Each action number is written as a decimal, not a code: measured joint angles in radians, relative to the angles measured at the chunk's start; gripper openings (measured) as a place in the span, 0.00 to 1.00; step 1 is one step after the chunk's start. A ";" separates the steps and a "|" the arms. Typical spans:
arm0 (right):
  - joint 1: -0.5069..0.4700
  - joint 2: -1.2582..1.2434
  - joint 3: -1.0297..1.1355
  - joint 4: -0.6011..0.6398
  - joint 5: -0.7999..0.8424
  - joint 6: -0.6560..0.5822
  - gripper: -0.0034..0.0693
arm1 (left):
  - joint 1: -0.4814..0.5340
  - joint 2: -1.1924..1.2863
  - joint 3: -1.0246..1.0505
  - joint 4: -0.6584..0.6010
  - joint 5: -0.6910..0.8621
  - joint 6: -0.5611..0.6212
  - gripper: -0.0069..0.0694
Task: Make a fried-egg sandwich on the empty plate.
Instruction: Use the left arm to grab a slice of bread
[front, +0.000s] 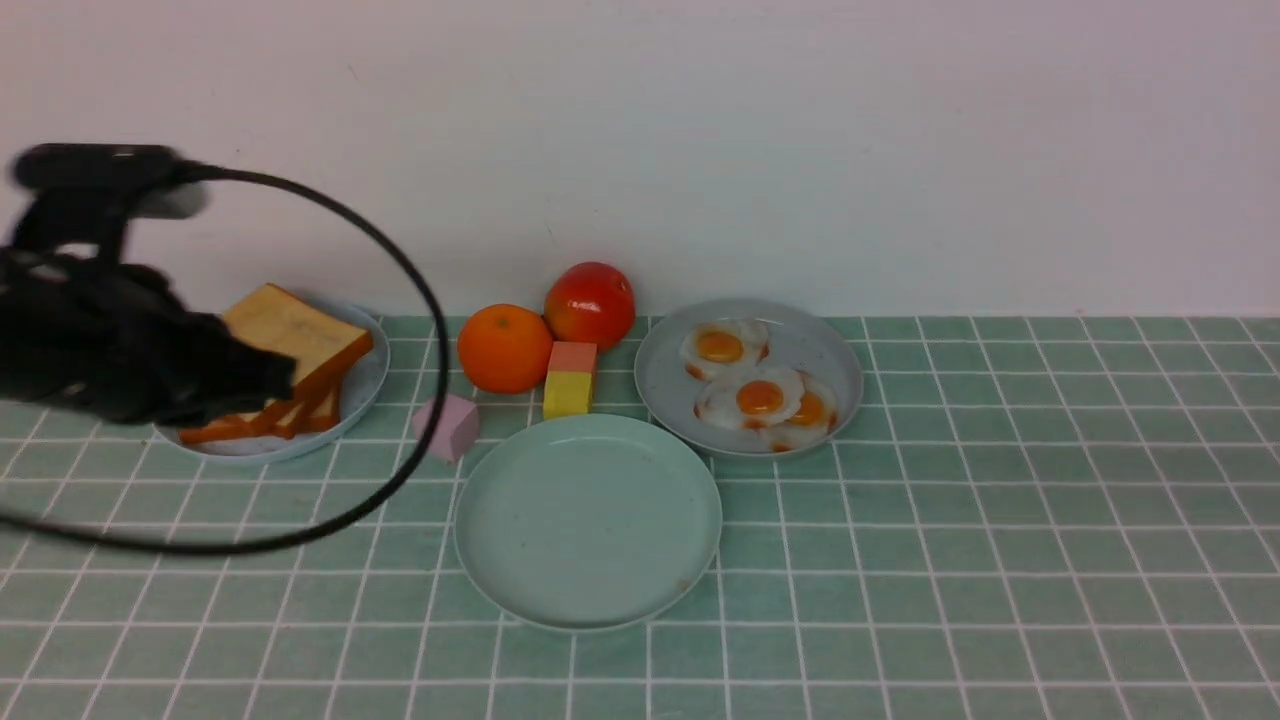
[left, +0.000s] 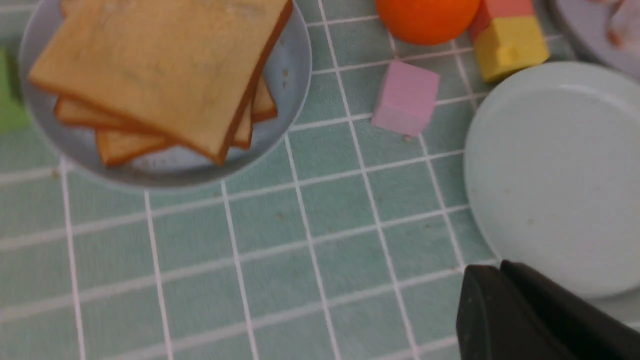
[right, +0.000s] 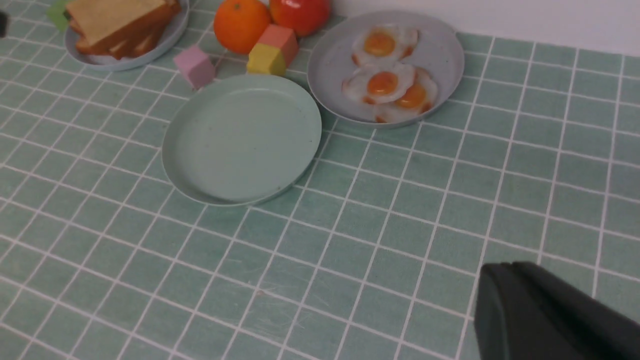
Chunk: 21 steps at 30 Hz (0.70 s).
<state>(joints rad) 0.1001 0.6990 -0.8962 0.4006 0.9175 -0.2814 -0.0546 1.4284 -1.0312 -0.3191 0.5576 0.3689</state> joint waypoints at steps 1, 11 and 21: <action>0.000 0.008 -0.001 0.000 0.004 -0.001 0.05 | -0.002 0.048 -0.041 0.018 0.000 -0.003 0.13; 0.000 0.016 -0.004 0.000 0.066 -0.005 0.05 | 0.040 0.442 -0.382 0.225 0.058 -0.053 0.29; 0.000 0.016 -0.005 0.030 0.076 -0.005 0.06 | 0.045 0.570 -0.445 0.374 -0.008 -0.053 0.56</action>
<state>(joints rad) 0.1001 0.7151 -0.9014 0.4302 0.9931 -0.2867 -0.0095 1.9989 -1.4759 0.0552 0.5493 0.3158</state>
